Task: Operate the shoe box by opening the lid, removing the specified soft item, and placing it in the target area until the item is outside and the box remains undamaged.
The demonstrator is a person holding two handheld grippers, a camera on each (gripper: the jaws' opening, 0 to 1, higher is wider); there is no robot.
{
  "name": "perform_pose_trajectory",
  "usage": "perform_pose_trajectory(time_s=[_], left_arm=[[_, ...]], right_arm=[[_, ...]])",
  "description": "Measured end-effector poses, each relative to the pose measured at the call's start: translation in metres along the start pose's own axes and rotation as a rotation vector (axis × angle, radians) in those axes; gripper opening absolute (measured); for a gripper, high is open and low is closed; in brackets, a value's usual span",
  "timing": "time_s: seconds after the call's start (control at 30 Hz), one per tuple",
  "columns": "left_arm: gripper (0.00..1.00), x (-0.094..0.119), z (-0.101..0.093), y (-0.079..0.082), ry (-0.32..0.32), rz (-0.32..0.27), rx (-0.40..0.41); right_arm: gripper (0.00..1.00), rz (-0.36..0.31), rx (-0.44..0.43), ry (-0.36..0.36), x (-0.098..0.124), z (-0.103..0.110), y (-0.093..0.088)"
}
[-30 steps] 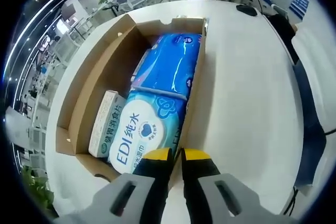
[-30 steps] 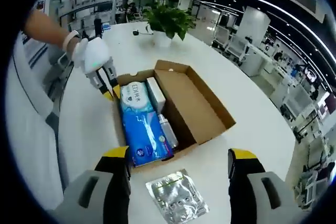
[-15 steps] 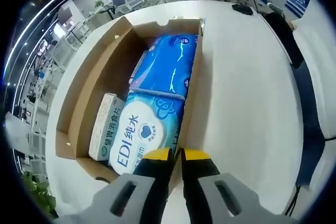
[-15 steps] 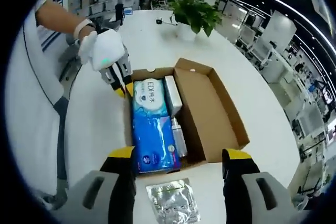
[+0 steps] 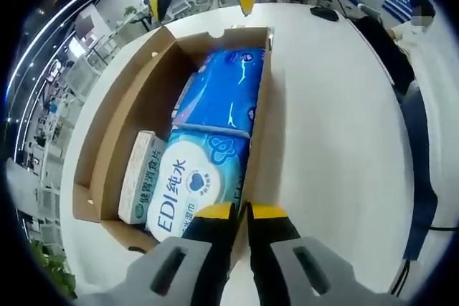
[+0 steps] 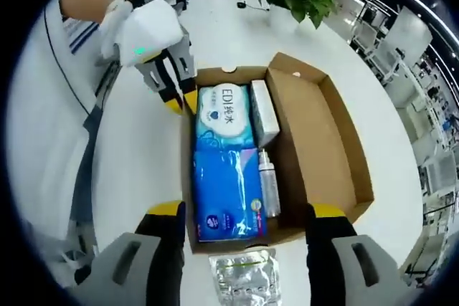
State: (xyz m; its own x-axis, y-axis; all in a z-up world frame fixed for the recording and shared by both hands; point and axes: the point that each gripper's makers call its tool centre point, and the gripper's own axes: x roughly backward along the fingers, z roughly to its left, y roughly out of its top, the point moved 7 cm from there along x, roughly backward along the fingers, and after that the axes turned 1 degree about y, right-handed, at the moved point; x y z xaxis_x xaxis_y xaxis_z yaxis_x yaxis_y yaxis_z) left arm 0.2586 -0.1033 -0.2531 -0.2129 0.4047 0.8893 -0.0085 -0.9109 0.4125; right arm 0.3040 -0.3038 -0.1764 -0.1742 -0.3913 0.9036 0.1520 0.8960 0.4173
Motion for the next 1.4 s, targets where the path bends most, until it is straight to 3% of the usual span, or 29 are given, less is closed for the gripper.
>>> perform_pose_trajectory(time_s=[0.47,0.97,1.4], left_arm=[[0.07,0.000,-0.001,0.000,0.011,-0.007,-0.018],[0.07,0.000,-0.001,-0.002,0.028,-0.007,-0.020],[0.07,-0.001,0.000,-0.002,0.025,-0.011,-0.016]], right_arm=[[0.69,0.066,0.041,0.086,-0.035,-0.006,-0.006],[0.67,0.101,0.100,0.195,-0.073,0.003,-0.009],[0.62,0.111,0.100,0.209,-0.090,0.008,-0.008]])
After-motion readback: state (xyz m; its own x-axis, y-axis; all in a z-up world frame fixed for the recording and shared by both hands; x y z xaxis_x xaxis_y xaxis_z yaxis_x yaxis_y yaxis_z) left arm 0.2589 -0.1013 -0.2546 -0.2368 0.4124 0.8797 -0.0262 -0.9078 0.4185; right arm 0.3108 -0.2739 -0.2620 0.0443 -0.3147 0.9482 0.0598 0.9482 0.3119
